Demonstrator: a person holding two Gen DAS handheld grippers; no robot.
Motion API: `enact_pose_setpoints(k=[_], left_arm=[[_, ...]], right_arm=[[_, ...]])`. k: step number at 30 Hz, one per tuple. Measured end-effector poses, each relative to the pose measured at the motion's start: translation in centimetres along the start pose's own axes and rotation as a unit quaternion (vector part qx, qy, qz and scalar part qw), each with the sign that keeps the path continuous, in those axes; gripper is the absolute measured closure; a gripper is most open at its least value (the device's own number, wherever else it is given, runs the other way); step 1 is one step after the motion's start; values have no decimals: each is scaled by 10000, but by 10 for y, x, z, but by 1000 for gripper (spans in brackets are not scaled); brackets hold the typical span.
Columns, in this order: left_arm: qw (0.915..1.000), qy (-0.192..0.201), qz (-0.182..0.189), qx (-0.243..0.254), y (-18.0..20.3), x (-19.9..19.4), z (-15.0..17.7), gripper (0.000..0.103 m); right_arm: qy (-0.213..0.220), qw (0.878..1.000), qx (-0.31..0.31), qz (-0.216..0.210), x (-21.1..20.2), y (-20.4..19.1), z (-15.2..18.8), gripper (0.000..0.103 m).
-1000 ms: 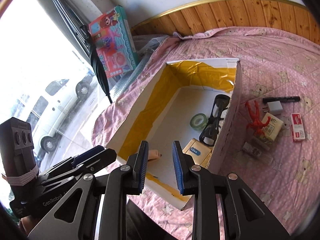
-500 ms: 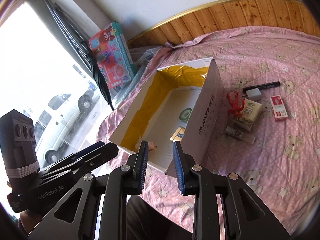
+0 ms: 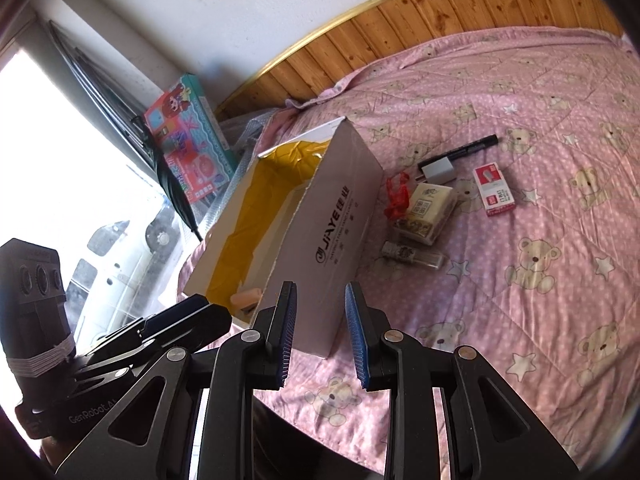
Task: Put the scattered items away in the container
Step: 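Withdraw both tools from the box toward the remaining items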
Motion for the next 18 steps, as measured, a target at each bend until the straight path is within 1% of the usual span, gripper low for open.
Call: enact_pose_setpoints(k=[9,18], left_arm=[[9992,-350,176,117,28,38,12,50],[9977,-625,257,115,39,79,16,50]], right_arm=[[-70,9994,303,162,8,41,-4,75],[-212,9978,551,305,30,77,-6,75]])
Point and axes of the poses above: each gripper's, at about its wrist camera, not at the fingertips, and x roughly the way its jaws point, y to its right, z to its underside, the point moved 7 cm from there along x, roughly the way its jaws point, and after that the axes turned 10 degrees about y, right-handed, at the moved point
